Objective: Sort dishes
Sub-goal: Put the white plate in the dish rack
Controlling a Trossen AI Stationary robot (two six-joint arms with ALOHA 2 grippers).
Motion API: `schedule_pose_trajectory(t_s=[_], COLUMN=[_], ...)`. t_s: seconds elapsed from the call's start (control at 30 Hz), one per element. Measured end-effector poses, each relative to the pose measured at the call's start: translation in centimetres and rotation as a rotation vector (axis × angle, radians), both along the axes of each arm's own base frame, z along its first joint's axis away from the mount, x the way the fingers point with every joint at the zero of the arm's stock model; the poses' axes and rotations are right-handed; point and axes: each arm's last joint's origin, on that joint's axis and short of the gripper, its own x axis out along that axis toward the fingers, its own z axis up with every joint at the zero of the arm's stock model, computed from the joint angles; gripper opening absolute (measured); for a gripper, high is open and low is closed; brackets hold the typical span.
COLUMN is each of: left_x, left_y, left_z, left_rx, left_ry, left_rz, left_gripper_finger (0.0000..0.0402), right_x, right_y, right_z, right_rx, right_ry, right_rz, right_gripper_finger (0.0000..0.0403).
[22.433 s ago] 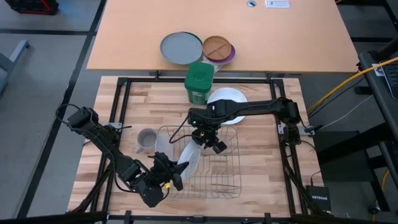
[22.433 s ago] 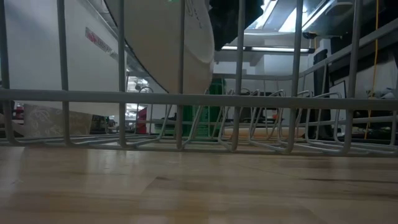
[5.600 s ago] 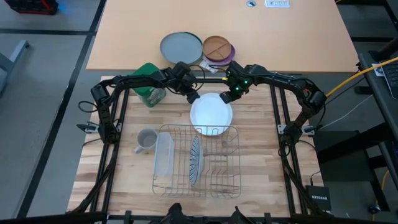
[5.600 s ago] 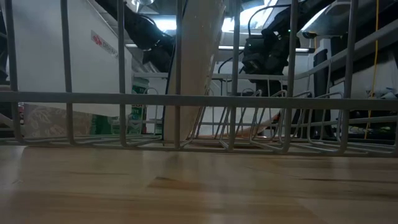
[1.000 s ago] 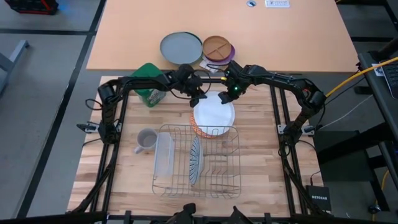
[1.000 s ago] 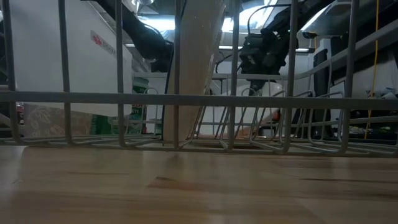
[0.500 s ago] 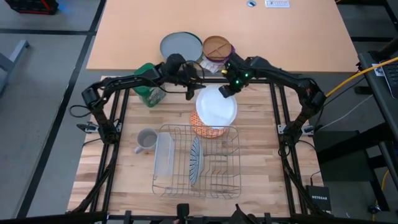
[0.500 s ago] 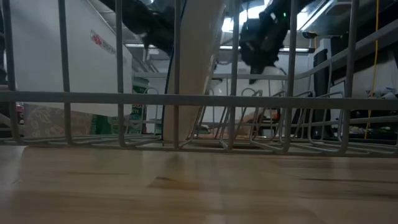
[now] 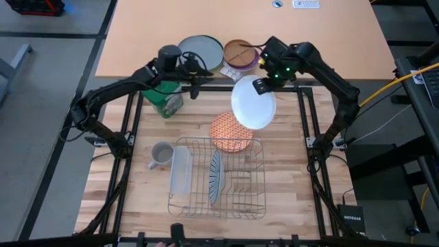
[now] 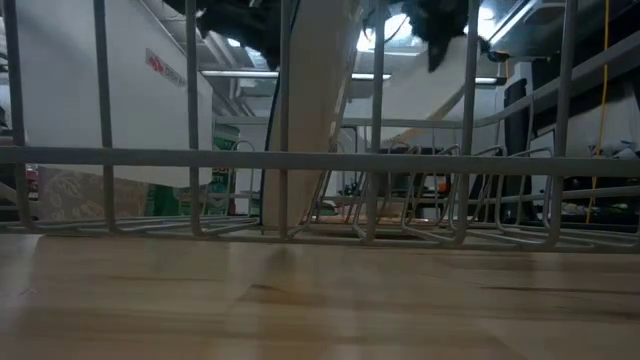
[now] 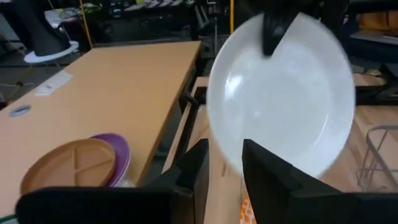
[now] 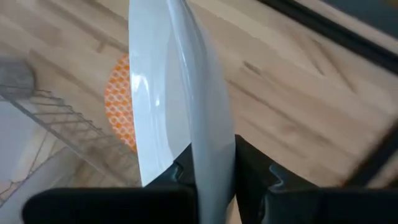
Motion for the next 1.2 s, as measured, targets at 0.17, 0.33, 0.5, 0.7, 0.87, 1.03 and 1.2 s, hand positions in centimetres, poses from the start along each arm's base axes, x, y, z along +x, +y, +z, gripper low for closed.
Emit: schedule_pose_trajectory(t_s=[0.17, 0.33, 0.5, 0.7, 0.87, 1.03, 1.2], left_x=[-0.8, -1.2, -1.3, -1.3, -1.3, -1.3, -1.5], left_y=[0.1, 0.1, 0.0, -0.1, -0.1, -0.2, -0.3], left_z=[-0.4, -1.0, -1.3, -1.4, -1.5, -1.5, -1.9], left_rx=[0.003, 0.012, 0.028, 0.046, 0.053, 0.062, 0.041], left_ry=[0.073, 0.144, 0.176, 0.19, 0.197, 0.207, 0.243], left_rz=[-0.001, -0.019, -0.035, -0.048, -0.053, -0.063, -0.071], left_gripper_finger=[0.008, 0.0081, 0.0081, 0.0081, 0.0081, 0.0081, 0.0081], right_x=[0.8, 1.8, 3.0, 3.8, 3.8, 3.7, 3.5], right_y=[2.8, 6.4, 10.1, 15.1, 18.4, 19.7, 19.5], right_z=[2.3, 3.2, 3.3, 3.3, 3.3, 3.3, 3.3], right_rx=[0.041, 0.12, 0.165, 0.255, 0.29, 0.257, 0.238], right_ry=[-0.102, -0.124, -0.128, -0.112, -0.104, -0.117, -0.118], right_rz=[-0.051, -0.066, -0.091, -0.151, -0.229, -0.323, -0.348], right_gripper_finger=[0.0058, 0.0058, 0.0058, 0.0058, 0.0057, 0.0057, 0.0057])
